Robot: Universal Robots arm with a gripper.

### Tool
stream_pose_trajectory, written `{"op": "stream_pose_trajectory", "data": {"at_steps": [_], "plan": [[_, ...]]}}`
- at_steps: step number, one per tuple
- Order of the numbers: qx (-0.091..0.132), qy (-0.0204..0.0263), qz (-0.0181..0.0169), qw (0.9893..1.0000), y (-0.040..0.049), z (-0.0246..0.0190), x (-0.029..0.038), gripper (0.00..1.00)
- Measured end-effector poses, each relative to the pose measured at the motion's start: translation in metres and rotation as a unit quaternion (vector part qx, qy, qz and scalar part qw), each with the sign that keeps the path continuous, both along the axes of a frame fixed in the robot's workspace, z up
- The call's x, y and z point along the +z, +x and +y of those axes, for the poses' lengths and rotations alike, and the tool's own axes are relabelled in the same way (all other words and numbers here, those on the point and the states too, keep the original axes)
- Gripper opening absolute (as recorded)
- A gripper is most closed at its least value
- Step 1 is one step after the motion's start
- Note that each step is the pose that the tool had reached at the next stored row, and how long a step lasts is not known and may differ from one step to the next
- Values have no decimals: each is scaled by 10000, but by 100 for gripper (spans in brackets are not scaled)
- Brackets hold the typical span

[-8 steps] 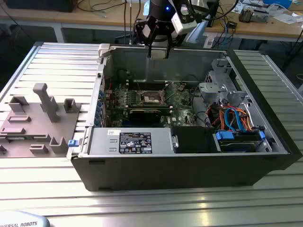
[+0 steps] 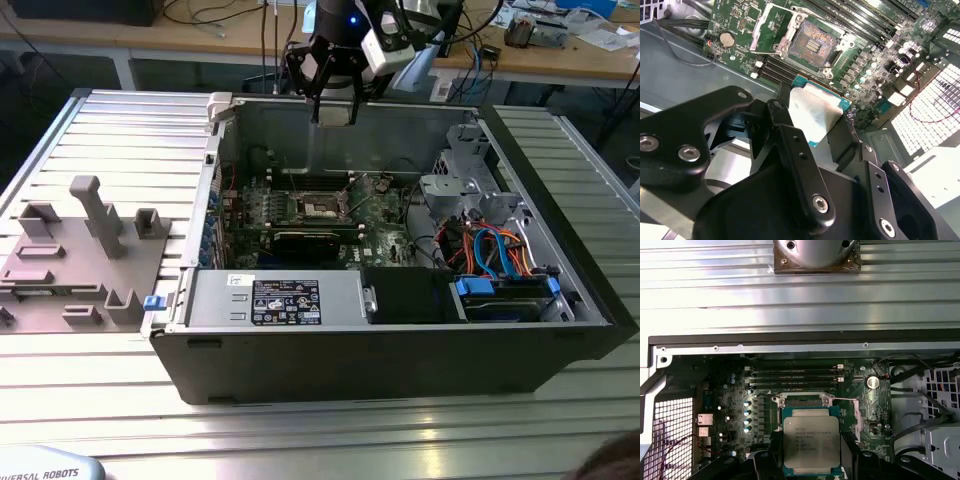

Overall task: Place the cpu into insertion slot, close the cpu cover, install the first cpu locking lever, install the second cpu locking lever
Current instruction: 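Place the cpu into insertion slot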

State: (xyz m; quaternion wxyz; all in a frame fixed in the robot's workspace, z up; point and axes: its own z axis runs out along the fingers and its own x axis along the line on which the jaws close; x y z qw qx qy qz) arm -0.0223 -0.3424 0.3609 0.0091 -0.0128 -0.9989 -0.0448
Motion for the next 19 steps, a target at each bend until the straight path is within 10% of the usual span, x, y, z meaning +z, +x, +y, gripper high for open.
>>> {"op": "stream_pose_trajectory", "data": {"at_steps": [19], "plan": [[0,0,0,10000,0,0,-57,54]]}}
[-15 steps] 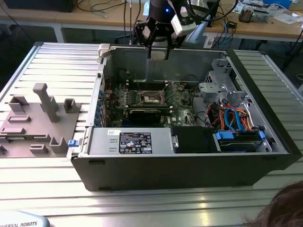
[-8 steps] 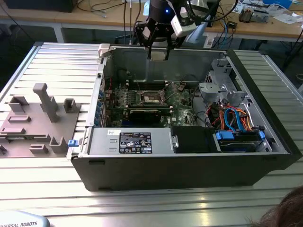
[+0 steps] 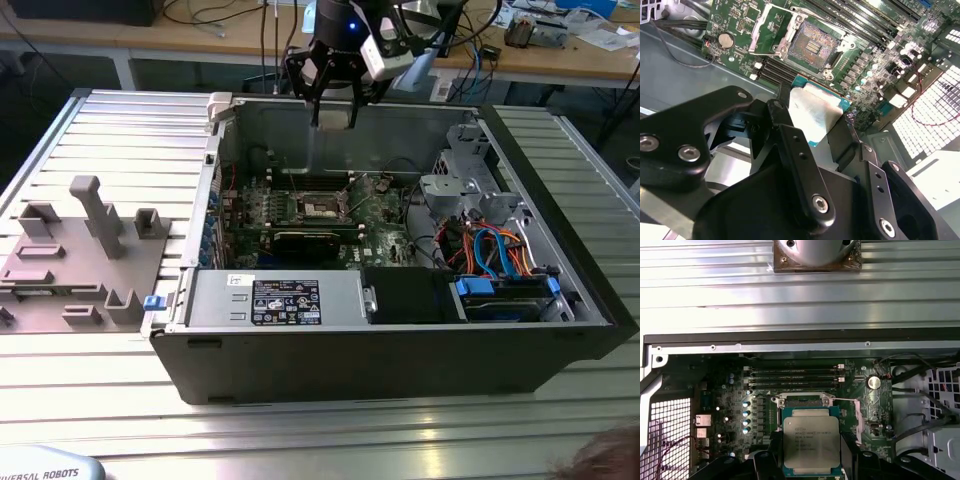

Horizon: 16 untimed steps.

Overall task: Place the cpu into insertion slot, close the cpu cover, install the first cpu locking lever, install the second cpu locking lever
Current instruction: 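Place the cpu into insertion slot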

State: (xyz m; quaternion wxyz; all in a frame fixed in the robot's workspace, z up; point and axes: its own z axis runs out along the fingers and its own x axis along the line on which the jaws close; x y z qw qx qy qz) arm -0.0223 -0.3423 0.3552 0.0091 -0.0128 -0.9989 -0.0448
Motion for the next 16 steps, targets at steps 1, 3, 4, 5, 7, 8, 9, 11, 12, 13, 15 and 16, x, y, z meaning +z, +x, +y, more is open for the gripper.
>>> {"op": "stream_pose_trajectory", "data": {"at_steps": [1,3,4,5,7,8,9,11,12,13,15,16], "plan": [[0,0,0,10000,0,0,-6,54],[0,0,0,10000,0,0,-7,54],[0,0,0,10000,0,0,-7,54],[0,0,0,10000,0,0,-7,54],[-5,0,0,10000,0,0,-7,54],[-11,0,0,10000,0,0,-7,54],[-19,0,0,10000,0,0,-7,54],[-36,0,0,10000,0,0,-8,54],[-47,0,0,10000,0,0,-8,54],[-60,0,0,10000,0,0,-8,54],[-97,0,0,10000,0,0,-7,54],[-112,0,0,9999,0,0,-8,54]]}}
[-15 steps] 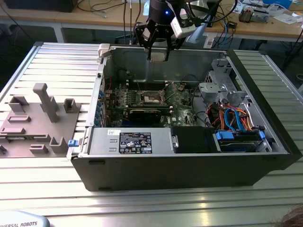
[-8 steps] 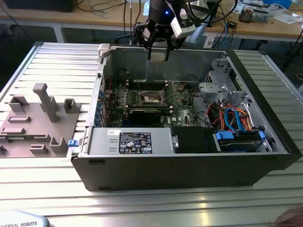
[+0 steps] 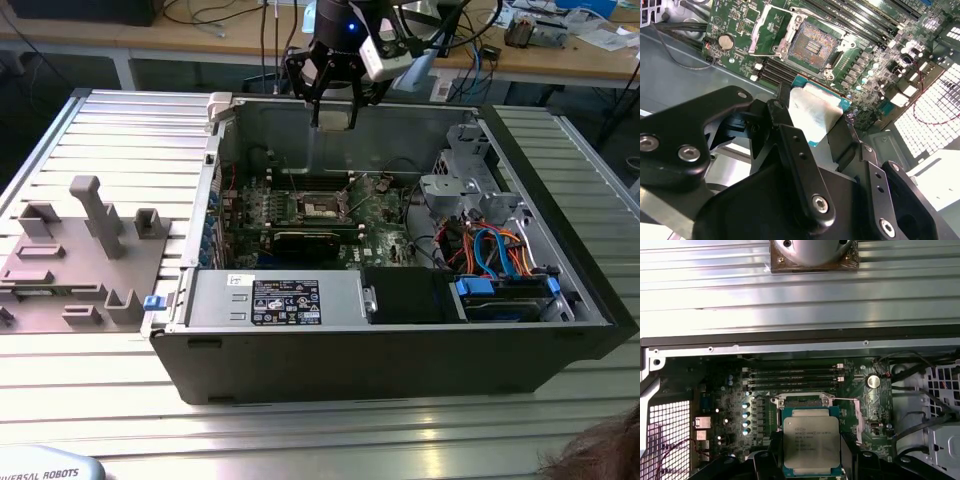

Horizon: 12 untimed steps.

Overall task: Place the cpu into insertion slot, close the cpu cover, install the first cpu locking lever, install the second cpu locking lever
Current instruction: 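Place the cpu into insertion slot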

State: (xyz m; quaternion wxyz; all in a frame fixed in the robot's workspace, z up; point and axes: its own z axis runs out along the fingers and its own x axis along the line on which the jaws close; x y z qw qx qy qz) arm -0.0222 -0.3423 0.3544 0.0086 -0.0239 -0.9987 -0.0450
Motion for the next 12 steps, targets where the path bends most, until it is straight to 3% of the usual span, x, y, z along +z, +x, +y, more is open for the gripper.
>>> {"op": "stream_pose_trajectory", "data": {"at_steps": [12], "plan": [[-197,0,0,9998,0,0,0,54]]}}
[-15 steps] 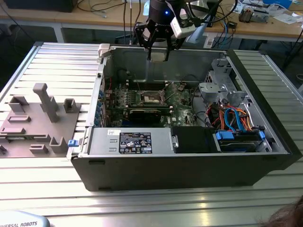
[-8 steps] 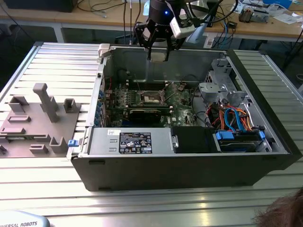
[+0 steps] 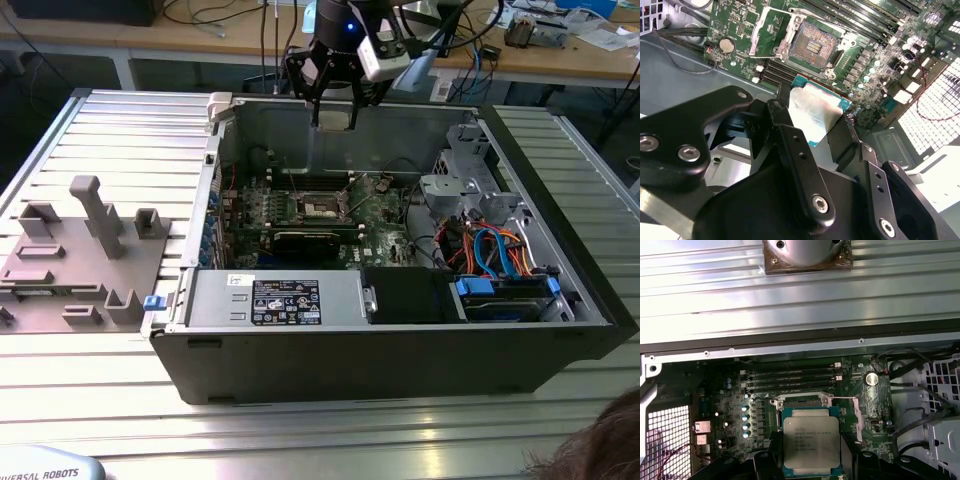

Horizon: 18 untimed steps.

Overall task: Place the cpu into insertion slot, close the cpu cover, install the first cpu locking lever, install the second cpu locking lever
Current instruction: 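Place the cpu into insertion slot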

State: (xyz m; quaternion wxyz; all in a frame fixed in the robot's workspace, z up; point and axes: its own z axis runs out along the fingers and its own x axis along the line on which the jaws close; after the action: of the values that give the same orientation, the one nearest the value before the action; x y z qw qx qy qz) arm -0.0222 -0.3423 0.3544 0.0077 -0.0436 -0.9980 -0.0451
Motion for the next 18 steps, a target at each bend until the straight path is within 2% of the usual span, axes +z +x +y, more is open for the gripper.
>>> {"op": "stream_pose_trajectory", "data": {"at_steps": [18], "plan": [[-236,0,0,9997,0,0,0,54]]}}
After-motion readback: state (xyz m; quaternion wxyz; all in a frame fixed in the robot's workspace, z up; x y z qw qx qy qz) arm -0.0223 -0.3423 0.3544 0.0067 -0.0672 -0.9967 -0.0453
